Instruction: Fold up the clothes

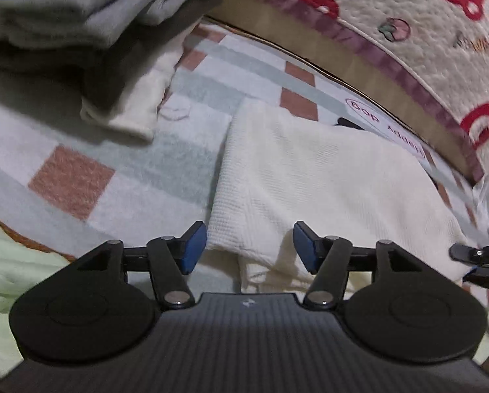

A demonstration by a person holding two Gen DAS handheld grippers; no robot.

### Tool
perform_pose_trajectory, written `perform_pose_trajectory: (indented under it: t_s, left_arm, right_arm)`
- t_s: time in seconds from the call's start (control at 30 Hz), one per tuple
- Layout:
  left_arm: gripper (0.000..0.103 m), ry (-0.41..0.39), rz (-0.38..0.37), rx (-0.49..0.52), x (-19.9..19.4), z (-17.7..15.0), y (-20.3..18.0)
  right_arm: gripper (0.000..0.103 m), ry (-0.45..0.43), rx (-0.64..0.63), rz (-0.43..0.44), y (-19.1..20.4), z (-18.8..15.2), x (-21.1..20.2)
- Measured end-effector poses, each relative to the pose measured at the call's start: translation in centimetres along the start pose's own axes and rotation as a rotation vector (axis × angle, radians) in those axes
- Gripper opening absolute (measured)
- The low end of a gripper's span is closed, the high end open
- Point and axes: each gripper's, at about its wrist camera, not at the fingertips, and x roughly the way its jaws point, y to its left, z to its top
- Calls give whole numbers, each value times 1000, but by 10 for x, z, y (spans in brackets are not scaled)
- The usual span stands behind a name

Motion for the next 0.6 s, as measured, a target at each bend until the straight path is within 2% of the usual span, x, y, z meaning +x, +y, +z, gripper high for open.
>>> perform_pose_trajectory:
  t_s: [0.03, 0.07, 0.1, 0.13, 0.17, 0.2, 0.23, 0.3, 0.33, 0.37, 0.47, 0.53, 0.57, 0.6]
  left_arm:
    - [46, 2, -14, -4, 2, 1, 1]
    - [14, 6, -29, 1, 3, 1, 1]
    - [11, 7, -46, 29, 0, 2, -3]
    - [11, -6, -53, 58, -6, 1, -8]
    - [10, -15, -51, 82, -13, -1, -12]
    - [9, -11, -46, 91, -16, -3, -14]
    - [9, 8, -42, 89, -16, -6, -14]
    - [9, 52, -13, 80, -10, -14, -13]
    - [9, 69, 6, 81, -6, -18, -13]
    - [9, 66, 20, 104, -4, -20, -15]
    - [11, 45, 68, 217, -9, -21, -29]
    - [17, 37, 106, 268, -14, -21, -36]
    - [23, 31, 126, 271, -16, -20, -38]
    - [29, 20, 139, 268, -19, -20, -38]
  right_arm:
    - [24, -30, -50, 49, 8, 2, -2]
    - [23, -76, -89, 144, 15, 4, -8]
    - [23, -122, -107, 212, 15, 3, -14]
    - [22, -167, -121, 270, 15, 2, -21]
    - [20, -182, -98, 287, 7, 1, -23]
    - [21, -180, -48, 218, -7, 0, -20]
    - [21, -160, -5, 98, -20, -2, -14]
    - [21, -84, 102, -51, -45, -5, 1]
    - [21, -85, 160, -36, -51, -6, 1]
    - [21, -90, 158, -26, -50, -6, 0]
    - [22, -83, 64, -76, -35, -7, 3]
    - [22, -76, 64, -79, -34, -6, 3]
    - [25, -71, 72, -83, -35, -6, 3]
    - [36, -69, 79, -103, -37, -6, 2]
